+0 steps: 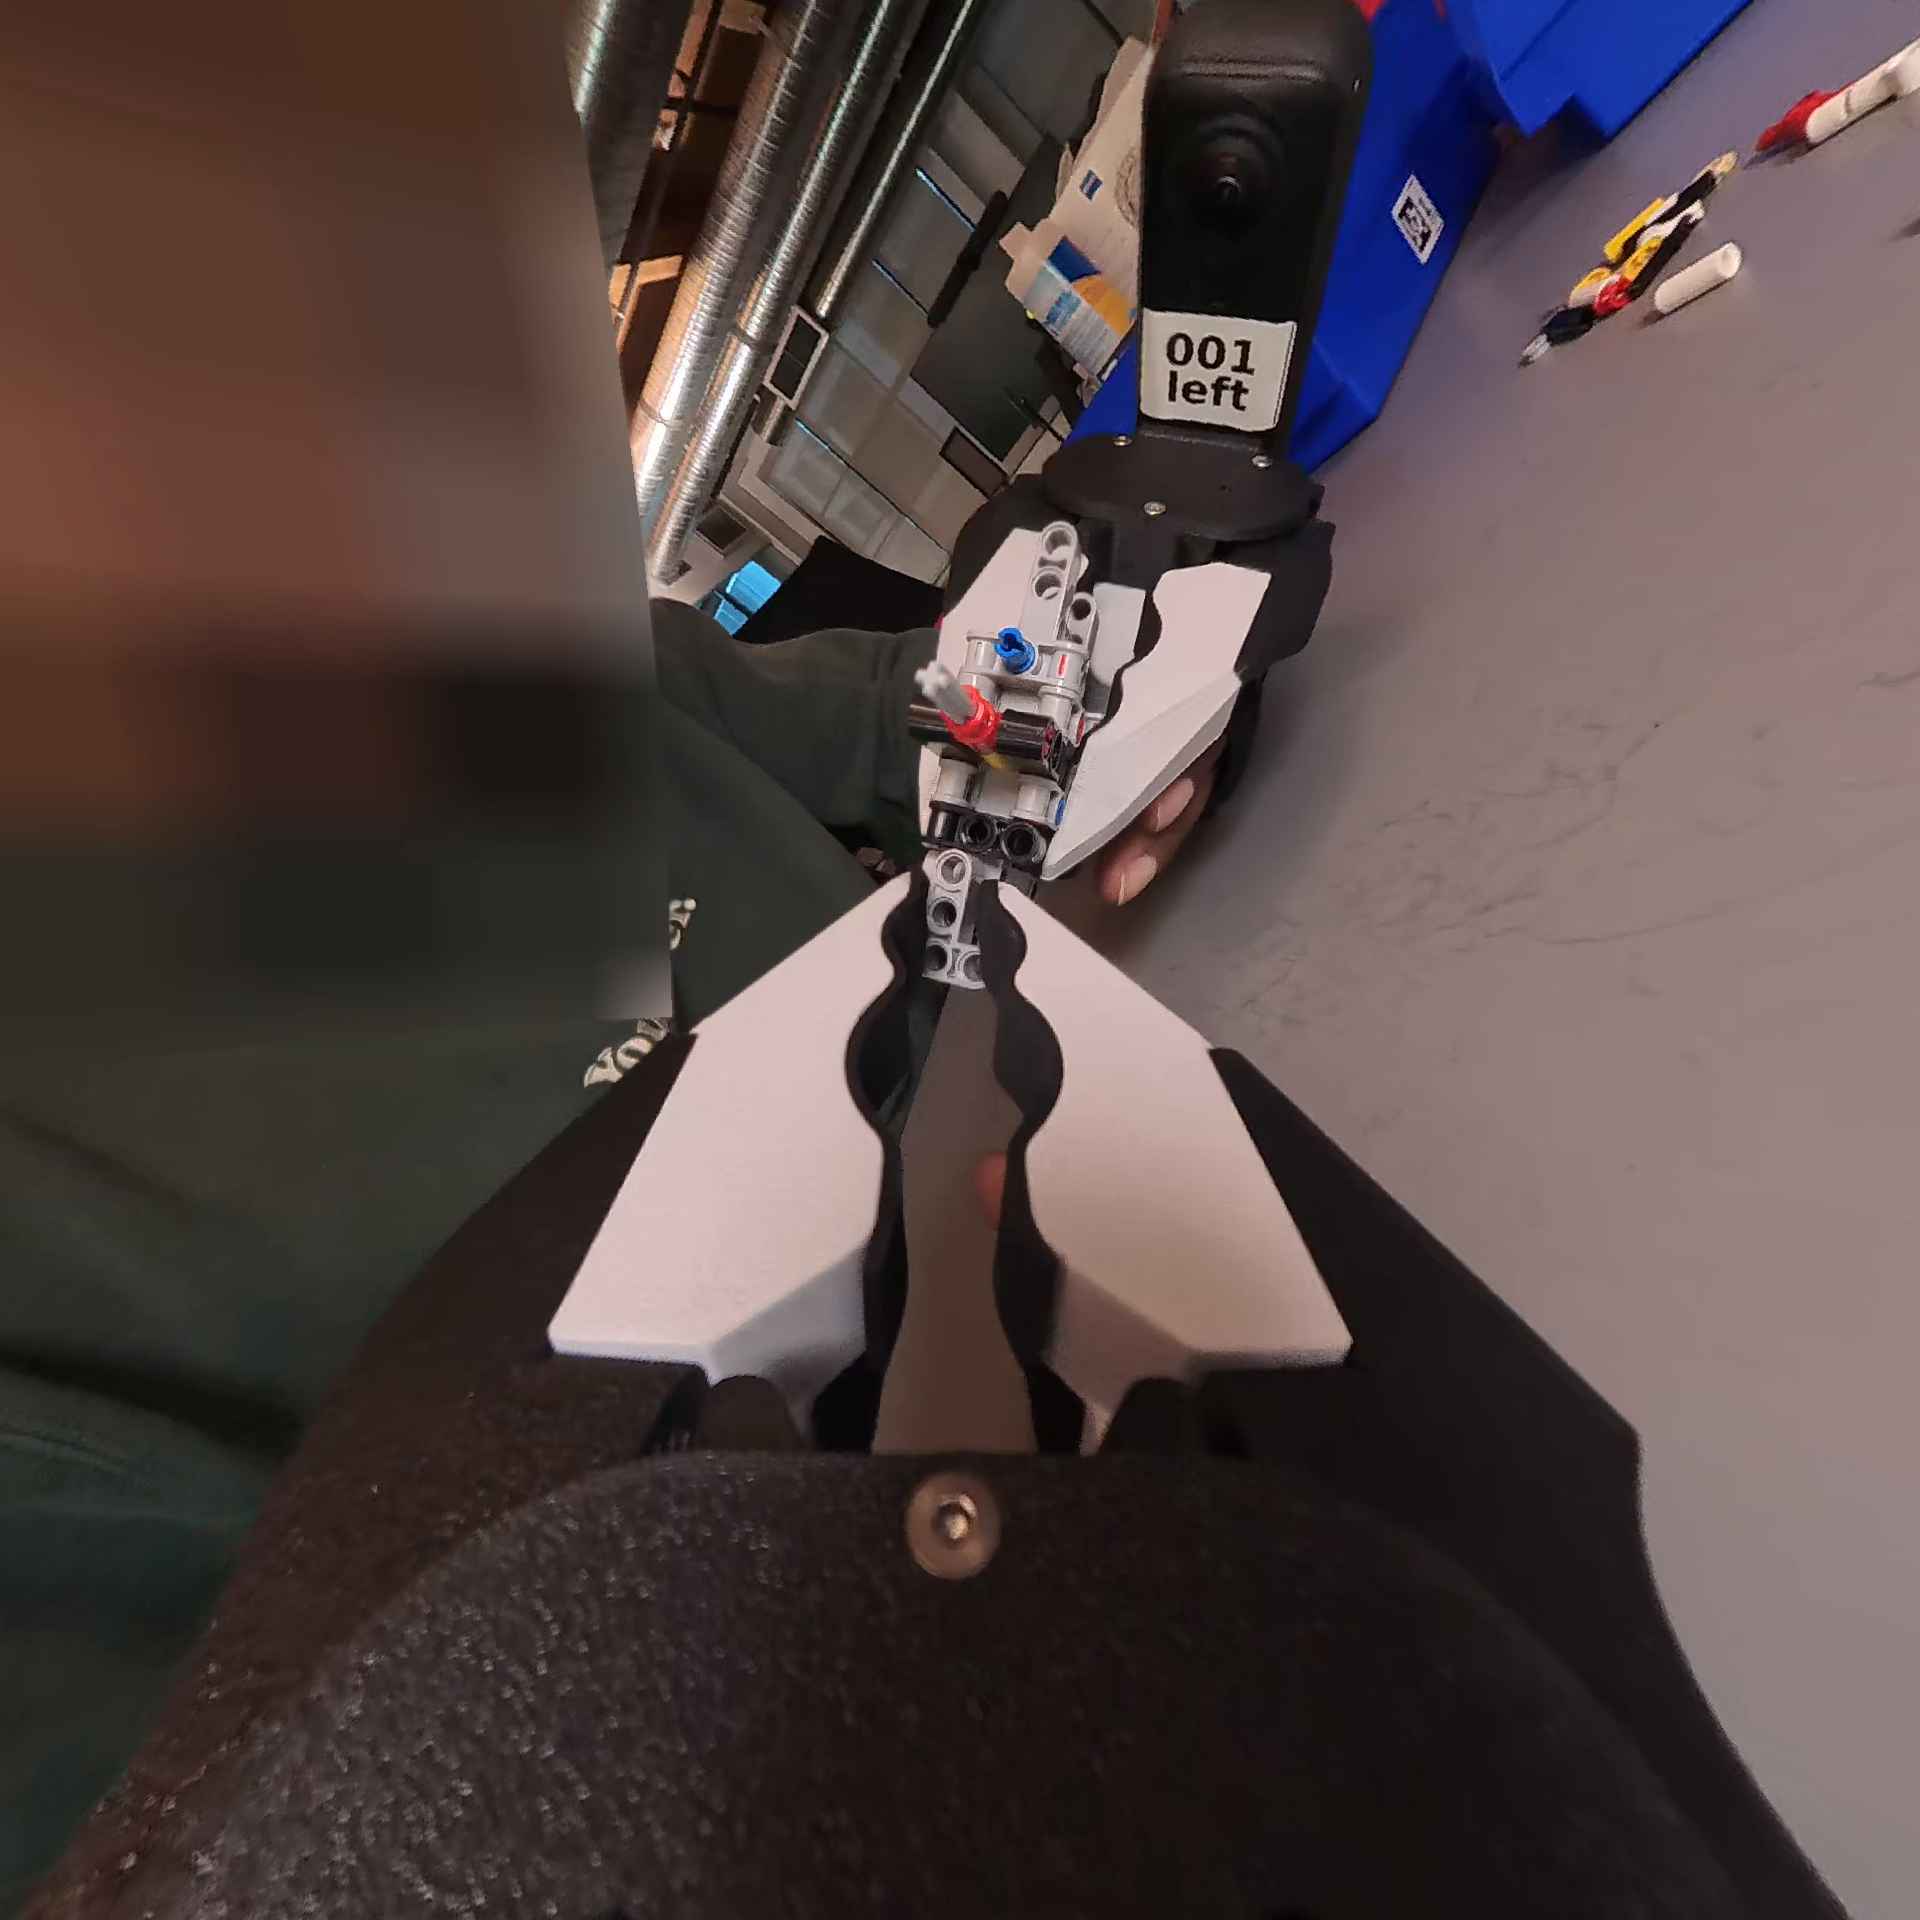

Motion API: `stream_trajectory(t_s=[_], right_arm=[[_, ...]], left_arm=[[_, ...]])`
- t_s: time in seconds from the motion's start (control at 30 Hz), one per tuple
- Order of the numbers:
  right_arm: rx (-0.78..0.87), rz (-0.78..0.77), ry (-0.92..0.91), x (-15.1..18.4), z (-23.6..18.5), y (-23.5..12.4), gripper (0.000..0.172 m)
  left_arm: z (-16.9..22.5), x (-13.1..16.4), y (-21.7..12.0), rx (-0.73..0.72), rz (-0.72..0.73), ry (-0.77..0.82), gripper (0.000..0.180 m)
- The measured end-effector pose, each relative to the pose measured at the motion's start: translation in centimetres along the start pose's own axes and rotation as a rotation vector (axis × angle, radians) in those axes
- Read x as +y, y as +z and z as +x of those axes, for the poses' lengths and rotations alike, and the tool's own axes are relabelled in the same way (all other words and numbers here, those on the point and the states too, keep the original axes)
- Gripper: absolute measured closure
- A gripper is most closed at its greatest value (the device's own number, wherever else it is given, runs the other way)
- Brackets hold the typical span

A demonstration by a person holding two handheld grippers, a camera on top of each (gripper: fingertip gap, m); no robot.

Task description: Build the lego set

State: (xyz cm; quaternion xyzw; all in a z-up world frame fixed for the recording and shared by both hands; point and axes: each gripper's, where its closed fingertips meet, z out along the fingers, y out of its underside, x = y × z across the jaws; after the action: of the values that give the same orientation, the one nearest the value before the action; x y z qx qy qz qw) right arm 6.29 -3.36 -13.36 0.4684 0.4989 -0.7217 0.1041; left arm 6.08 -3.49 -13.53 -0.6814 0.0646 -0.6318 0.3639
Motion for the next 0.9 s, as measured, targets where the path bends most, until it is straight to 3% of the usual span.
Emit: stream_trajectory(t_s=[0.37, 0.9], right_arm=[[0.064, -0.007, -0.058, -0.26, 0.16, -0.21, 0.156], [0.089, 0.005, -0.060, -0.54, 0.50, -0.56, 0.163]], left_arm=[[0.04, -0.18, 0.04, -0.003, 0.003, 0.022, 0.162], [-0.26, -0.29, -0.10, -0.019, 0.005, 0.026, 0.162]])
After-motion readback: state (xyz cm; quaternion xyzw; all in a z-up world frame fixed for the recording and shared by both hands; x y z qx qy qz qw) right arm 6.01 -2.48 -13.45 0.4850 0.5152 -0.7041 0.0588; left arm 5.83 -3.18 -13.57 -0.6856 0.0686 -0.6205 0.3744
